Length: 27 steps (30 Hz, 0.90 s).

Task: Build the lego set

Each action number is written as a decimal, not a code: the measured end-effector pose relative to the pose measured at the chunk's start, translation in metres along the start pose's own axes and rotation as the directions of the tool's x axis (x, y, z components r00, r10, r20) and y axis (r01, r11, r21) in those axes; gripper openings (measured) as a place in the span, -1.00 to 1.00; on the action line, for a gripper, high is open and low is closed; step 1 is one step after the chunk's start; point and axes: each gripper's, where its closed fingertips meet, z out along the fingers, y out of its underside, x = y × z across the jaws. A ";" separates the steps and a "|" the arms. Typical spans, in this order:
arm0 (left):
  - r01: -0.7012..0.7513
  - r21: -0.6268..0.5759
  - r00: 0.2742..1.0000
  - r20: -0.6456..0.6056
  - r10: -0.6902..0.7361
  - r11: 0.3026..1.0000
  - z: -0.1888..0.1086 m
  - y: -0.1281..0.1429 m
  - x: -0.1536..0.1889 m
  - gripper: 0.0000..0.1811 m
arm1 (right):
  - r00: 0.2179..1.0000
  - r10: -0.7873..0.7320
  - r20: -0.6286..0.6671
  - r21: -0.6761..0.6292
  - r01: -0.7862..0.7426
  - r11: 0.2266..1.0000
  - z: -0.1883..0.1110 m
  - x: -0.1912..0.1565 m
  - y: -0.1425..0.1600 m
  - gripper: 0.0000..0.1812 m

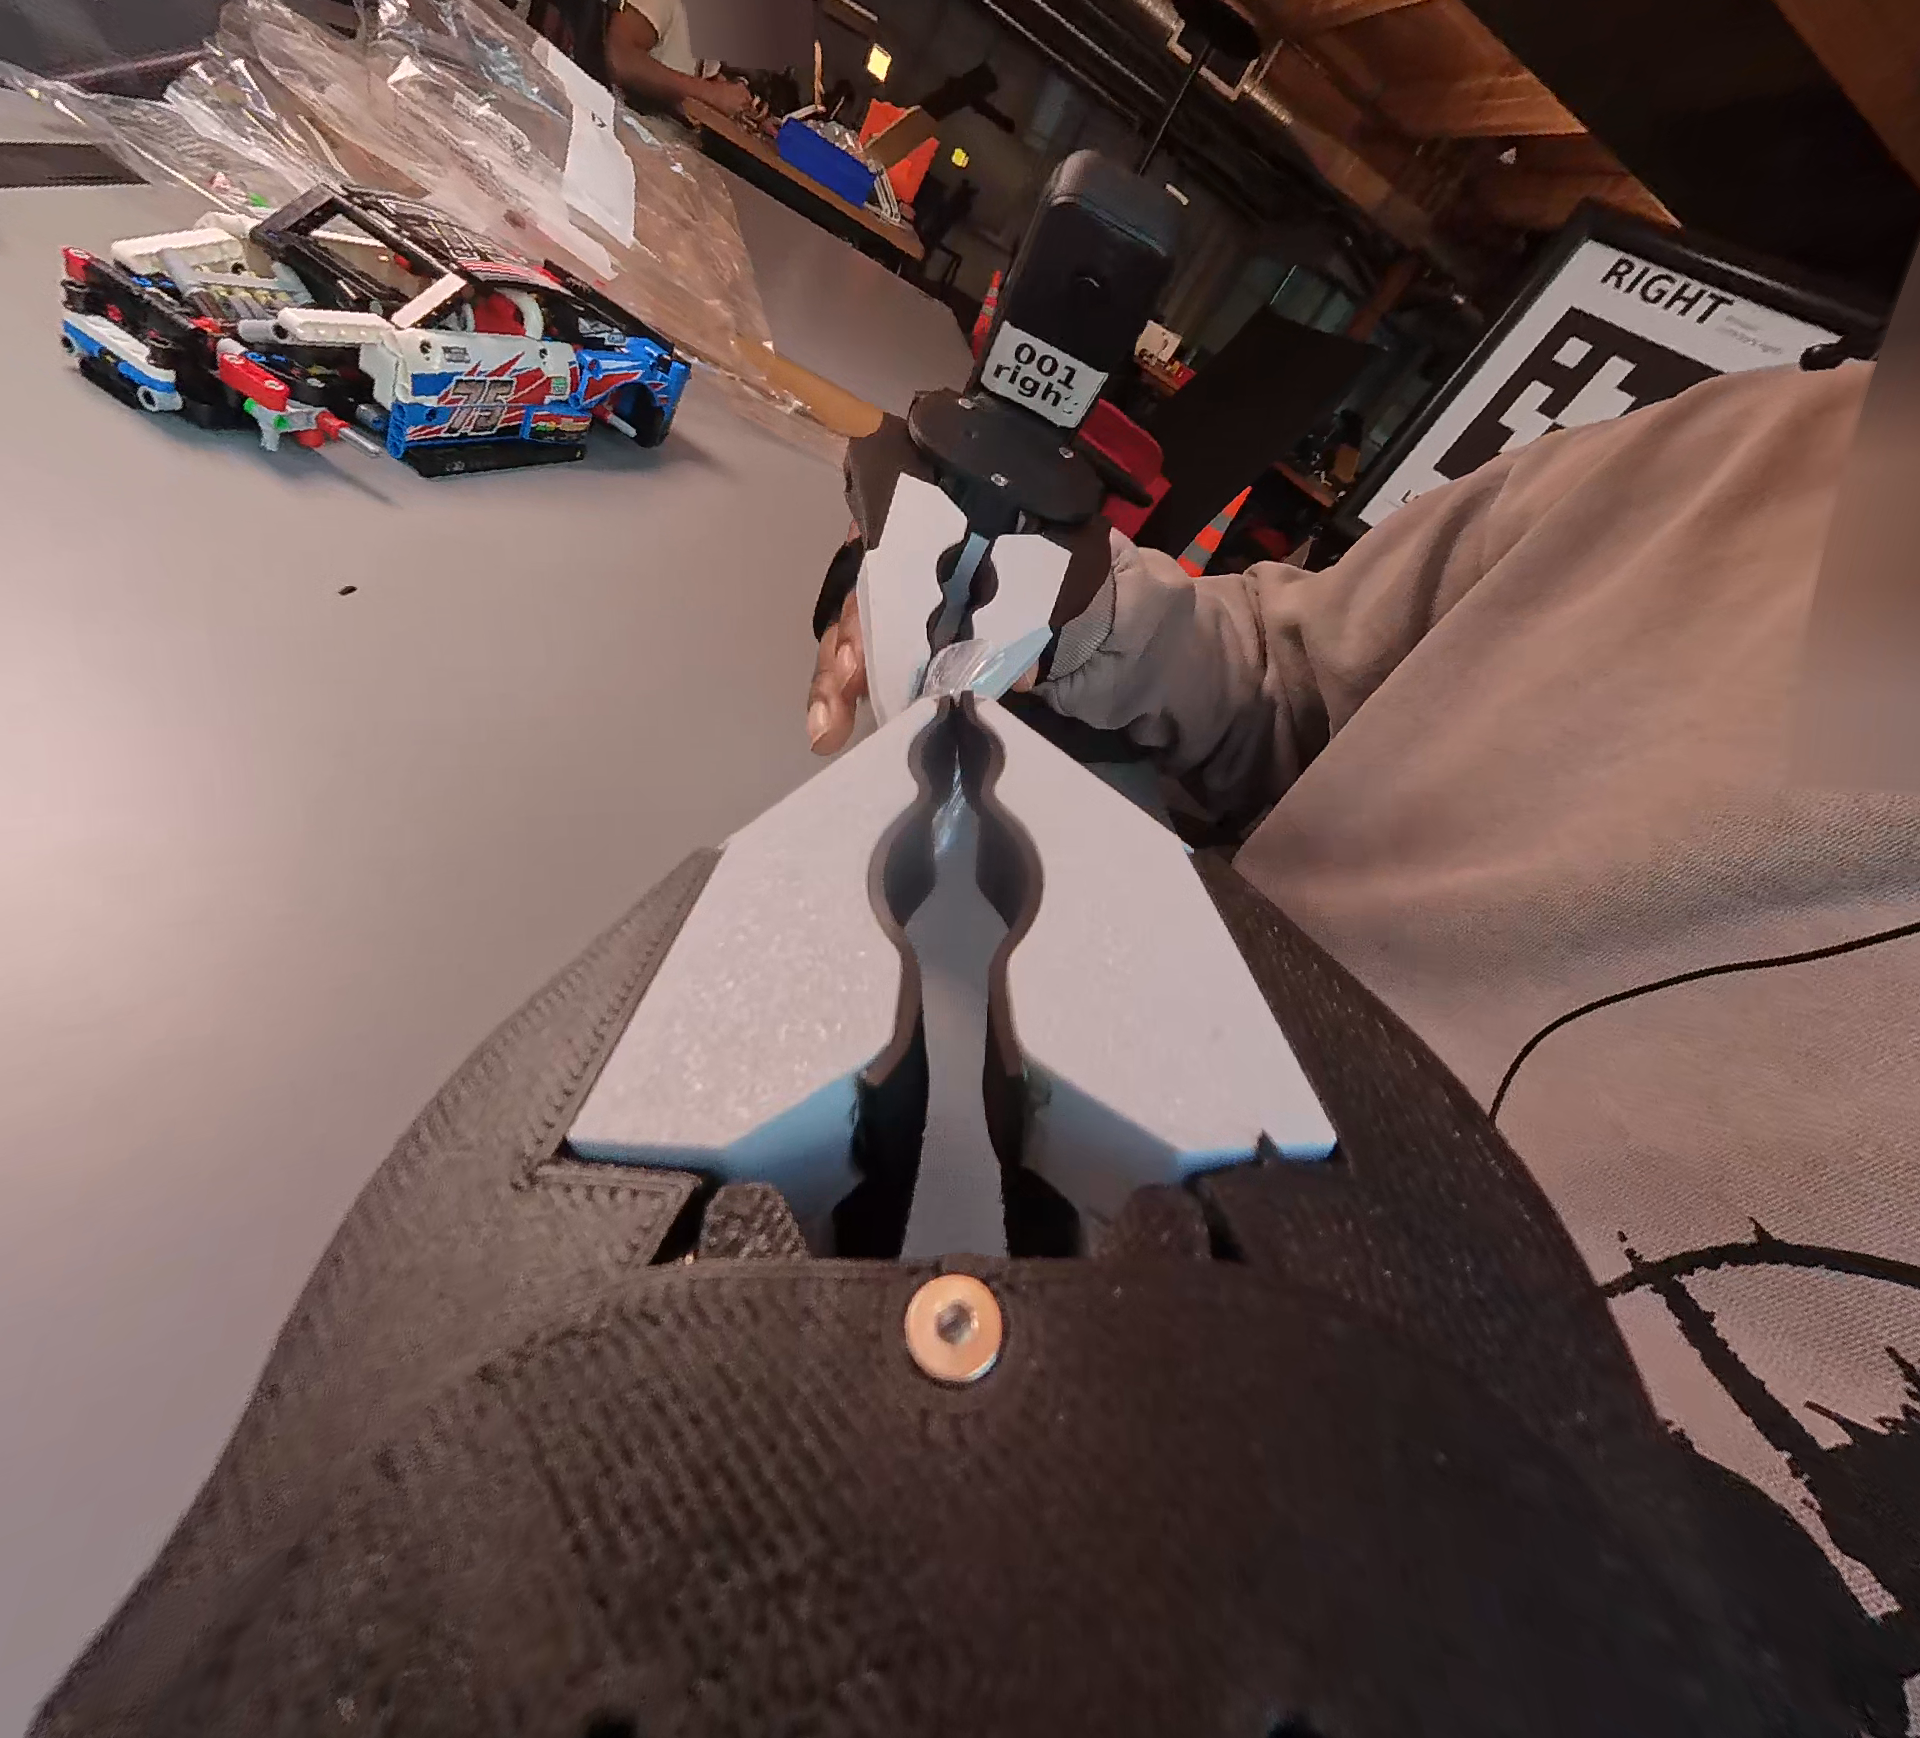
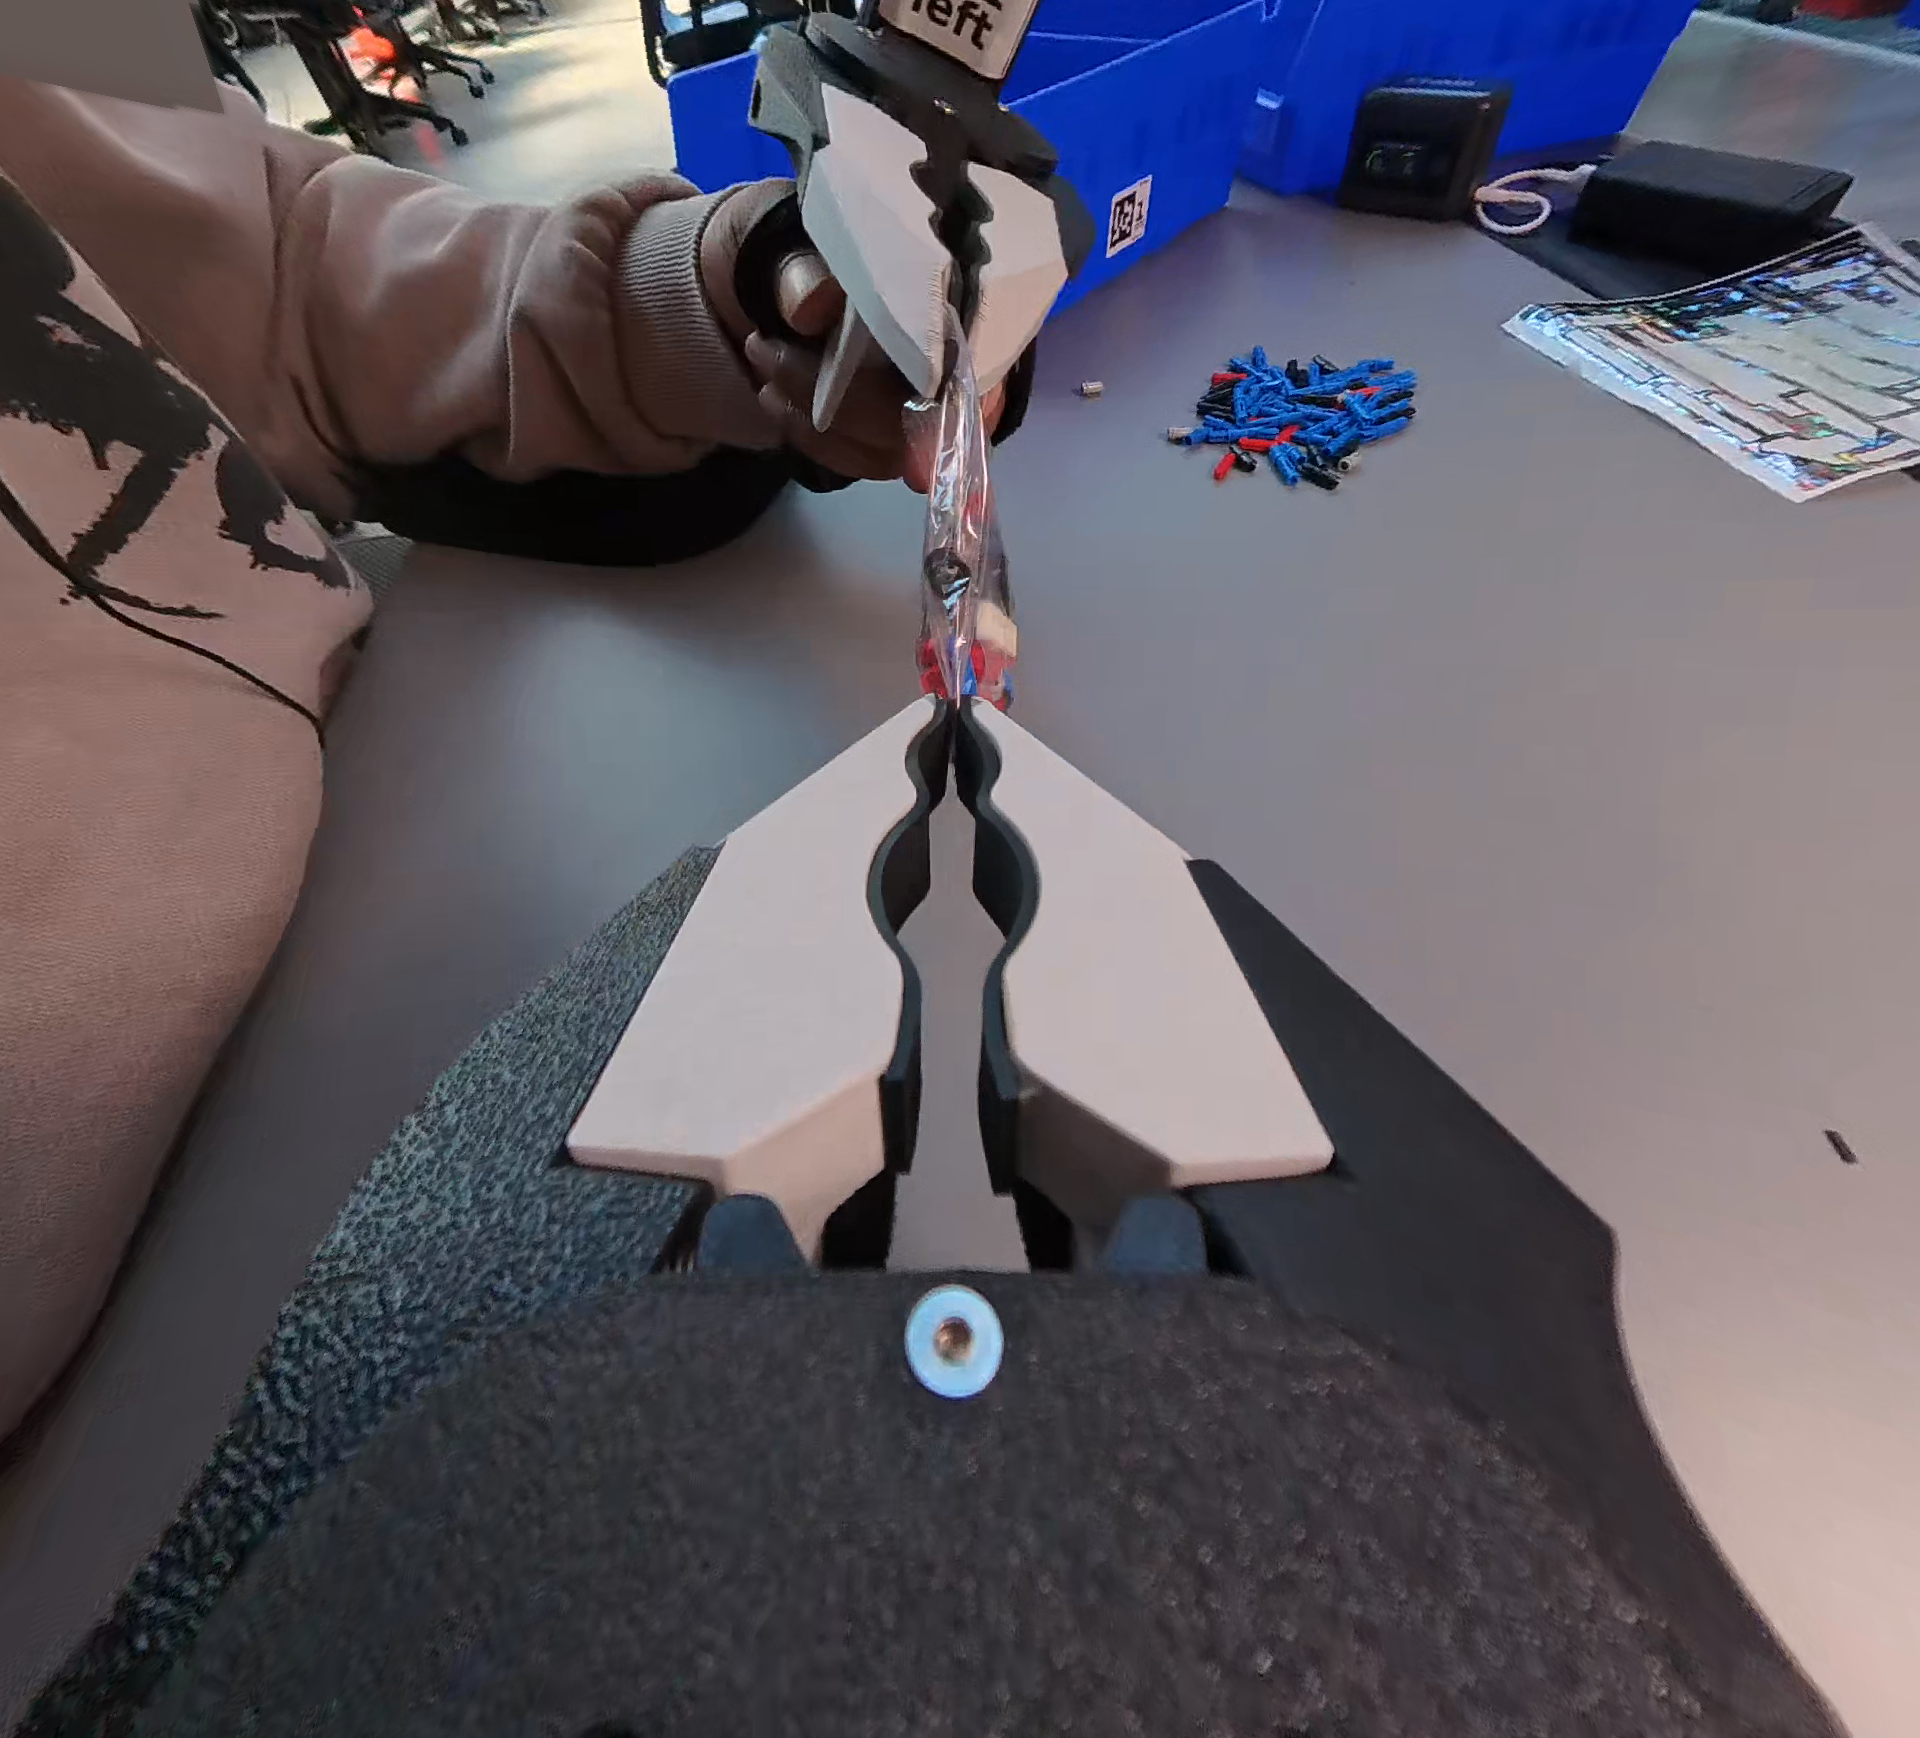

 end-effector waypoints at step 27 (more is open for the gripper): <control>0.006 -0.004 0.998 0.066 -0.006 1.000 0.004 0.005 -0.011 -0.93 | 1.000 -0.014 0.009 -0.007 0.014 1.000 0.001 -0.010 -0.008 -1.00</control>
